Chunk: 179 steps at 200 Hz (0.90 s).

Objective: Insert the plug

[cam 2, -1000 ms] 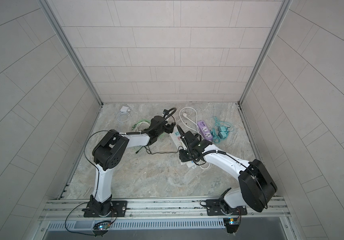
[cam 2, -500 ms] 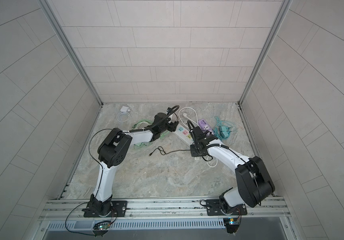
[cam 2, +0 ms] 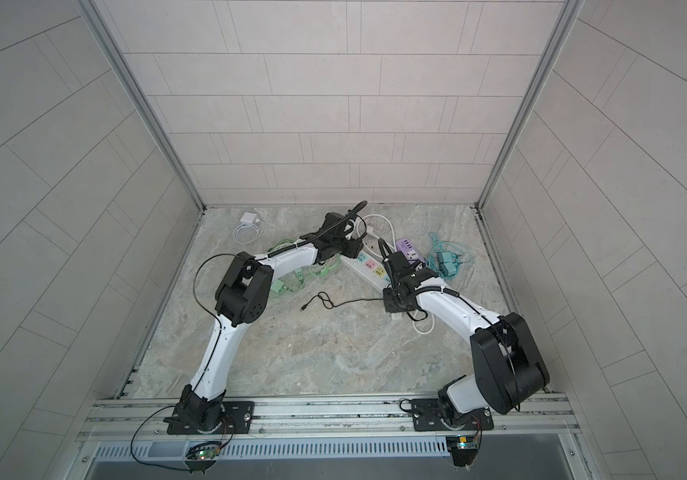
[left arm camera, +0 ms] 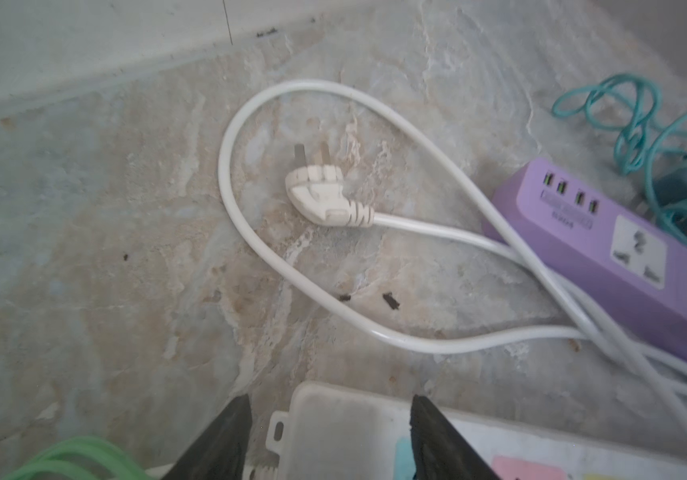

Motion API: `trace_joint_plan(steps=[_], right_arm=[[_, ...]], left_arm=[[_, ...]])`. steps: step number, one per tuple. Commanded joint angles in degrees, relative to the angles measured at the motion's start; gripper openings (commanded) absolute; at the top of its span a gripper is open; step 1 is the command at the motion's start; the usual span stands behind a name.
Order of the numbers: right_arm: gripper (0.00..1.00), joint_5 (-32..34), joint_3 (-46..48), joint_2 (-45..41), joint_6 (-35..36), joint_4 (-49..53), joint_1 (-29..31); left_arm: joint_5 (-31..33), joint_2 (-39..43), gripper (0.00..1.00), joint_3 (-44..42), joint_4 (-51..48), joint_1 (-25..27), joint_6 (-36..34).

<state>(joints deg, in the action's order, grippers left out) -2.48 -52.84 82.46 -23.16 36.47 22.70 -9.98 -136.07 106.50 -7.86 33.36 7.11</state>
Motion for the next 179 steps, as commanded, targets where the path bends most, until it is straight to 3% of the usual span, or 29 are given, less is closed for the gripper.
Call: trace_joint_plan(steps=[1, 55, 78, 94, 120, 179], right_arm=[[0.26, 0.8, 0.2, -2.5, 0.0, 0.1, -0.4], [0.26, 0.3, 0.9, -5.1, 0.2, 0.4, -0.3], [0.26, -2.4, 0.7, -6.0, 0.9, -0.8, -0.3], [0.26, -3.9, 0.5, -6.6, 0.7, -2.5, -0.3], [0.26, -5.4, -1.7, -6.2, -0.9, -5.3, -0.3], [0.27, -16.3, -4.4, -3.5, -6.4, -17.7, -0.2]], left_arm=[[0.0, -2.4, 0.62, 4.6, -9.1, -0.5, 1.3], [2.9, -7.3, 0.6, 14.2, -20.5, -1.1, 6.2], [3.5, -8.9, 0.54, 16.9, -24.9, -1.6, 6.7], [1.0, -9.4, 0.45, 16.2, -25.8, -2.4, 7.5], [-1.1, -8.3, 0.4, 12.0, -25.9, -3.8, 9.2], [-3.2, -6.5, 0.3, 3.0, -21.9, -5.8, 9.9]])
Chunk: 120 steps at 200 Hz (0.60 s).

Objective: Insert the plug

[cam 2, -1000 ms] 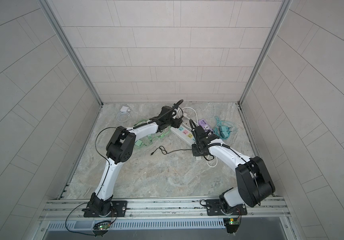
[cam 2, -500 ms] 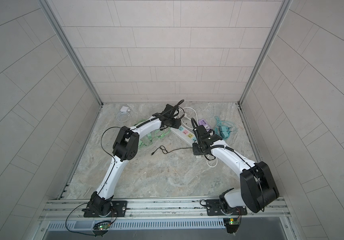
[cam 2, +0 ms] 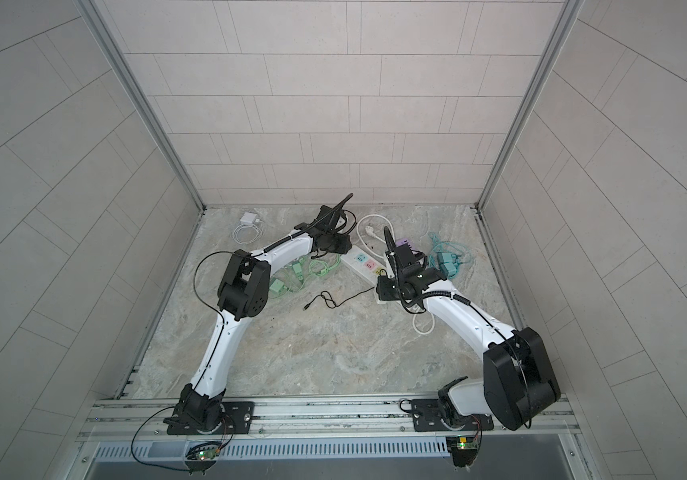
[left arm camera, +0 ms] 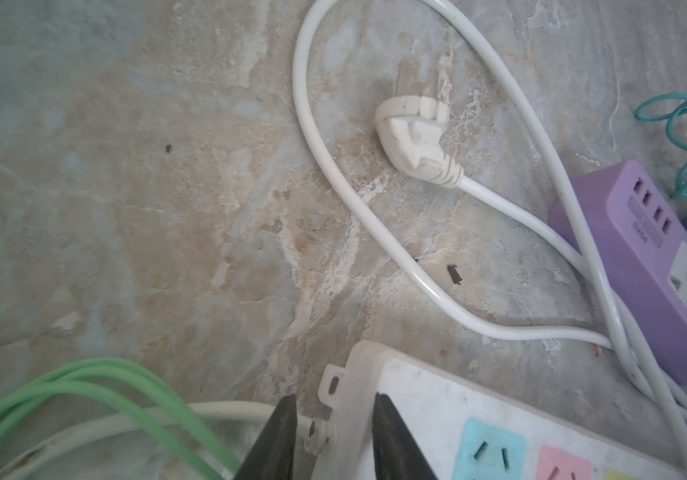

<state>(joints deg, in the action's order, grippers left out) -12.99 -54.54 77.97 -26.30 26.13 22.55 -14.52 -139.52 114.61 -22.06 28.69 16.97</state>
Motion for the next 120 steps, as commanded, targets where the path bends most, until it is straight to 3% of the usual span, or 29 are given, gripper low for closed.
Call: trace_joint_plan(steps=[1, 66, 96, 120], right_arm=[[0.27, -6.1, -2.8, 1.1, -3.3, -7.6, 0.0], [0.27, -9.4, -9.0, 6.6, -6.4, -9.1, -0.8], [0.27, -19.7, -10.6, 8.2, -9.1, -11.8, -3.6], [0.27, -24.5, -11.6, 7.4, -6.4, -9.5, -5.4]], left_arm=[[1.3, -3.1, 0.3, -5.1, -7.7, -1.1, -0.1], [0.1, -2.2, 0.23, -8.9, -6.2, -1.9, -0.4], [-1.2, -0.8, 0.19, -11.6, -5.9, -2.0, -0.6], [-1.6, 1.5, 0.18, -15.8, -3.4, -2.0, -0.4]])
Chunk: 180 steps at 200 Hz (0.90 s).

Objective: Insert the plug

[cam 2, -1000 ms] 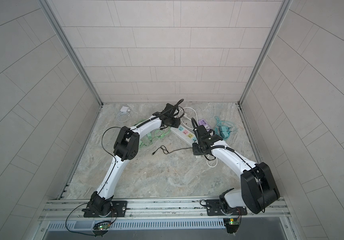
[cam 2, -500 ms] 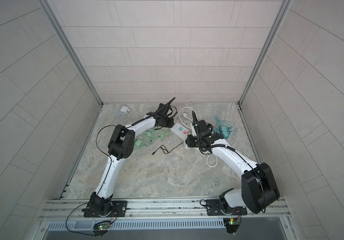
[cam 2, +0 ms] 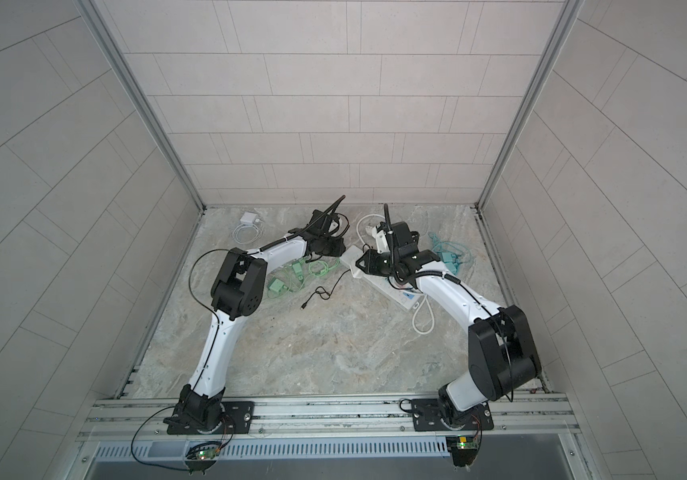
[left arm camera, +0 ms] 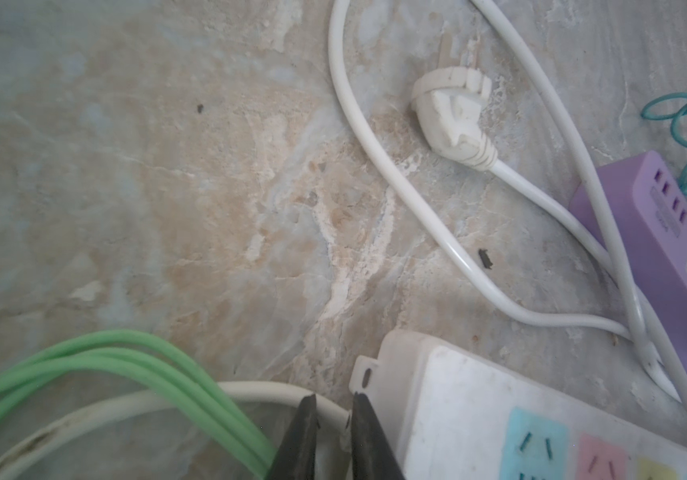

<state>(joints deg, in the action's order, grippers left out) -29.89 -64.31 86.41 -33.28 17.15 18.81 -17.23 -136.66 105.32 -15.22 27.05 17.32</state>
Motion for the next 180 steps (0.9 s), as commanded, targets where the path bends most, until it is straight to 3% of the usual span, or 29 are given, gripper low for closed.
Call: trace_joint_plan(steps=[1, 15, 37, 62, 96, 108, 131, 180], right_arm=[[0.27, -7.7, -1.8, -1.1, 0.9, -0.3, -1.8], [0.27, -10.7, -1.2, -2.7, 2.9, 1.2, -3.1], [0.28, -18.4, 2.5, -4.8, -1.4, -4.3, -5.0], [0.28, -21.0, 6.7, -6.2, -6.0, -13.2, -5.1], [0.28, -26.5, 6.4, -7.9, -9.0, -14.8, -5.4], [0.27, -24.5, 7.4, -8.8, -11.0, -17.3, -5.5], [0.27, -14.2, 10.0, -10.0, -14.0, -22.1, -5.4], [0.25, -0.7, 11.4, -4.0, -20.5, -27.9, -4.6]], left_arm=[[1.2, -1.3, 0.18, -6.6, -10.1, -0.4, -0.8], [1.2, -1.0, 0.18, -7.7, -9.2, -0.5, -0.3], [1.1, -1.7, 0.17, -7.0, -9.4, -0.6, 0.1], [0.9, -1.8, 0.16, -7.0, -9.1, -0.6, 0.5], [0.7, -1.6, 0.15, -7.1, -9.0, -0.5, 0.4], [0.7, -1.8, 0.14, -7.1, -8.9, -0.5, 0.5], [0.4, -1.3, 0.12, -7.9, -8.4, -0.6, 0.9], [-1.5, -0.5, 0.1, -10.7, -6.2, -0.6, 1.8]])
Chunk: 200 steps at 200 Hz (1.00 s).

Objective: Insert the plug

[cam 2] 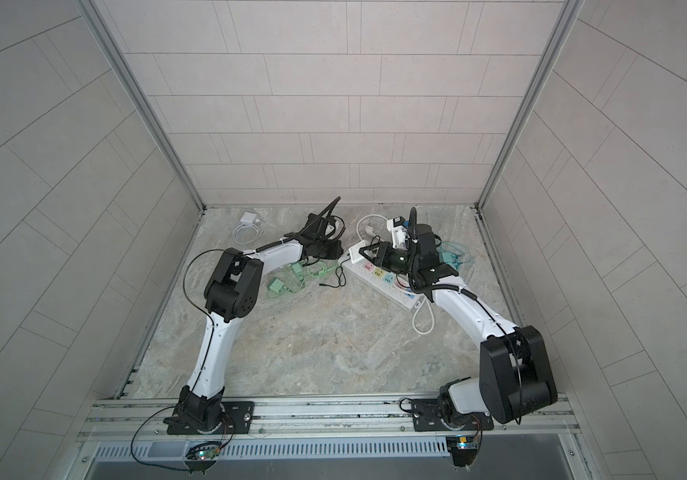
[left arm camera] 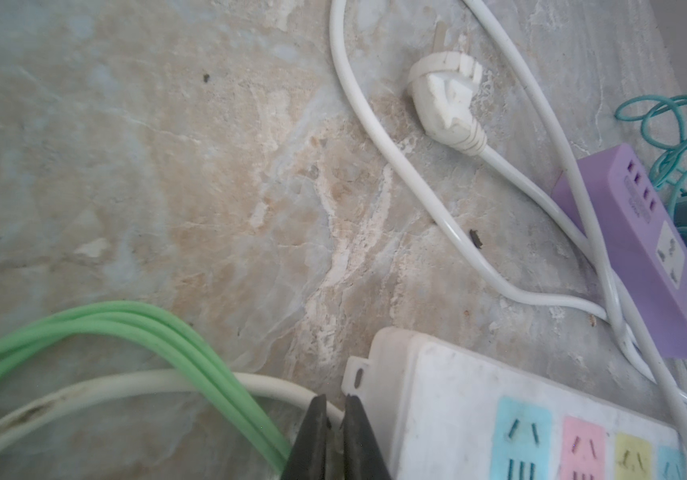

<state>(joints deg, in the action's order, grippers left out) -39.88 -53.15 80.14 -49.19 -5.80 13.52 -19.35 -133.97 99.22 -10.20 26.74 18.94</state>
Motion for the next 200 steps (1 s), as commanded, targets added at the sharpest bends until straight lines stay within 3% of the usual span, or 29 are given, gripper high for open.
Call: trace_joint_plan(steps=[1, 17, 46, 82, 114, 145, 200], right_arm=[[0.25, 9.7, 0.3, 2.3, -4.5, -5.0, 0.8], [0.25, 16.3, 0.6, 2.5, -2.5, -4.1, 1.8], [0.26, 34.3, -3.9, 0.5, 3.6, 12.5, 4.8], [0.28, 47.1, -7.6, -0.1, 7.6, 22.1, 8.9], [0.27, 48.9, -7.5, 1.6, 10.8, 17.7, 11.3], [0.27, 48.0, -18.8, 4.2, 13.7, 22.5, 10.6], [0.27, 35.0, -43.9, 15.5, 13.4, 27.9, 4.8]], left_arm=[[0.6, -3.1, 0.1, -4.7, -11.1, -0.3, 0.2], [0.1, -2.5, 0.09, -6.7, -9.6, -0.3, 0.7], [-1.2, 0.1, 0.07, -12.6, -5.8, -0.2, 1.7], [-1.7, 1.8, 0.06, -16.2, -3.6, -0.2, 2.1], [-2.7, 2.0, 0.06, -16.8, -3.2, 0.0, 2.3], [-2.9, 2.3, 0.05, -17.5, -2.3, 0.0, 2.4], [-4.1, 1.8, 0.05, -17.6, -0.9, 0.0, 3.5]])
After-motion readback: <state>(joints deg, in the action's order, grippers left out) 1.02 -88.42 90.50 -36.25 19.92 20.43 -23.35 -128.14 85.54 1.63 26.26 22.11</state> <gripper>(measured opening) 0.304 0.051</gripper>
